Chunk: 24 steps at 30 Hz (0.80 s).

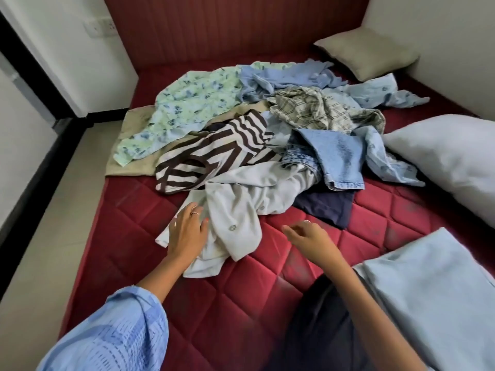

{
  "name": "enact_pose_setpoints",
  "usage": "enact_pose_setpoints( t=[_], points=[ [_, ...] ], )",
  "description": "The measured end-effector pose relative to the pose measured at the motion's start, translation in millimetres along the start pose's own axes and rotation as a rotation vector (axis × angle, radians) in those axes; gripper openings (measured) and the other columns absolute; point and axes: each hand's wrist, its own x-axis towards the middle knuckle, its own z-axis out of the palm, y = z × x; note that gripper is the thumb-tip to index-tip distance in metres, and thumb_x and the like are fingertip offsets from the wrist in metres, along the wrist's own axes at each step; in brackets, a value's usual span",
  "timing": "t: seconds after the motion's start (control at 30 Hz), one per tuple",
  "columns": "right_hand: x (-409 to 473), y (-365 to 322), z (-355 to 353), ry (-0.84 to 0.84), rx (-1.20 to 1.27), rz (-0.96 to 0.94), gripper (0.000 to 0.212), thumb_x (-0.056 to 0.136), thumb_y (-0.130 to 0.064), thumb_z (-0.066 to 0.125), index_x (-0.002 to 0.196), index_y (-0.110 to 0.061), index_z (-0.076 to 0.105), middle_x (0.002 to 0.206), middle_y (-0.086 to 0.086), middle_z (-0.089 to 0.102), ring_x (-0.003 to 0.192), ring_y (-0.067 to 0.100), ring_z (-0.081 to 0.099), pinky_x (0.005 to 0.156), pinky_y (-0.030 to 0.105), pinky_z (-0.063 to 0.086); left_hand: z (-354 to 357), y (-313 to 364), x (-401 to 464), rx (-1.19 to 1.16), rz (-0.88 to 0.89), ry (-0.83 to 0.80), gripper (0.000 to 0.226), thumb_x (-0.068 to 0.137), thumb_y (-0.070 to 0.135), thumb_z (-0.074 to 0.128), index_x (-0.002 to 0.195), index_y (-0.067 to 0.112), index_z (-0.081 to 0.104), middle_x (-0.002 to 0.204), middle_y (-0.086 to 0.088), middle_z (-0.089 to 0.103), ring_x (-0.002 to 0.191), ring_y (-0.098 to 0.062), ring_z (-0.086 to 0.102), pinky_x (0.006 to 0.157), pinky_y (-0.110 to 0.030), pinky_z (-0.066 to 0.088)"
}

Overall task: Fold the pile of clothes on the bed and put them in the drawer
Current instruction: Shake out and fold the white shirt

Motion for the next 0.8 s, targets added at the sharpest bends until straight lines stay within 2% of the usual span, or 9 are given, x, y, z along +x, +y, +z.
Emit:
enact_pose_setpoints(
  t=[0.03,0.1,0.2,0.27,0.37,0.5,0.57,0.7,0.8],
  points=[
    [14.7,-10.6,17.9,-0.022,-0.032,0.02,0.029,0.092,-0.041,0.057,0.098,-0.014,0.065,0.087,0.0,0.065,0.088,0.02,0.061,0.072,0.029,0.042,-5.0,-11.7,-3.9,-0.017,-0.045,0.007,0.035,0.091,0.017,0.059,0.123,0.001,0.059,0.135,-0.016,0.051,0.122,-0.036,0.051,0.097,-0.051,0.044],
    [38.6,-28.7,54.0,-0.087,0.007,0.108,0.056,0.091,-0.041,0.061,0.131,-0.004,0.048,0.123,0.01,0.06,0.116,0.027,0.055,0.088,0.03,0.042,-13.6,-34.3,-11.6,-0.033,-0.128,-0.009,0.037,0.093,0.018,0.057,0.126,0.002,0.056,0.138,-0.013,0.048,0.125,-0.033,0.048,0.097,-0.048,0.042],
    [58.5,-44.5,89.7,-0.109,0.124,0.251,0.088,0.085,-0.043,0.069,0.146,0.001,0.024,0.143,0.016,0.044,0.13,0.033,0.044,0.103,0.039,0.04,-19.9,-61.2,-20.2,-0.072,-0.213,-0.047,0.038,0.096,0.022,0.053,0.129,0.005,0.053,0.14,-0.006,0.045,0.127,-0.028,0.045,0.098,-0.044,0.04],
    [67.0,-50.8,104.4,-0.046,0.154,0.313,0.071,0.085,-0.034,0.069,0.136,0.003,0.037,0.135,0.018,0.05,0.124,0.035,0.049,0.097,0.039,0.043,-23.0,-77.4,-24.9,-0.096,-0.249,-0.096,0.041,0.095,0.025,0.054,0.132,0.009,0.05,0.14,-0.003,0.043,0.126,-0.027,0.044,0.097,-0.043,0.04],
    [76.6,-57.3,106.6,0.004,0.115,0.276,0.034,0.088,-0.017,0.057,0.11,0.008,0.06,0.115,0.024,0.063,0.102,0.033,0.059,0.074,0.031,0.043,-22.1,-93.3,-32.1,-0.067,-0.227,-0.224,0.059,0.091,0.034,0.06,0.143,0.018,0.038,0.149,0.001,0.033,0.133,-0.024,0.037,0.101,-0.042,0.038],
    [85.2,-74.7,78.3,-0.012,0.199,0.207,0.023,0.091,-0.016,0.053,0.092,0.005,0.064,0.098,0.019,0.066,0.09,0.032,0.062,0.078,0.037,0.051,-16.3,-88.6,-37.3,0.016,-0.128,-0.426,0.081,0.085,0.052,0.062,0.151,0.031,0.021,0.159,0.004,0.013,0.143,-0.022,0.021,0.11,-0.04,0.03],
    [84.4,-91.5,55.5,0.033,0.311,0.196,0.018,0.093,-0.014,0.052,0.079,-0.003,0.058,0.085,0.013,0.058,0.076,0.024,0.055,0.066,0.035,0.046,-10.5,-80.0,-38.2,0.054,-0.107,-0.497,0.088,0.081,0.061,0.061,0.152,0.036,0.015,0.16,0.004,0.005,0.146,-0.023,0.012,0.114,-0.043,0.023],
    [81.8,-121.2,3.7,0.06,0.616,0.139,0.015,0.098,-0.019,0.053,0.097,-0.006,0.059,0.09,0.013,0.06,0.078,0.023,0.059,0.068,0.035,0.053,-0.9,-62.2,-34.0,0.072,-0.131,-0.55,0.093,0.079,0.069,0.056,0.152,0.033,0.012,0.16,0.004,0.006,0.147,-0.023,0.006,0.116,-0.049,0.014],
    [70.9,-135.0,-27.4,0.057,0.751,0.122,0.023,0.098,-0.02,0.051,0.112,-0.002,0.058,0.1,0.018,0.06,0.084,0.025,0.061,0.064,0.033,0.058,4.0,-49.7,-30.6,0.038,-0.127,-0.46,0.094,0.079,0.071,0.053,0.153,0.031,0.01,0.16,0.007,0.01,0.146,-0.018,0.011,0.114,-0.049,0.014]
  ],
)
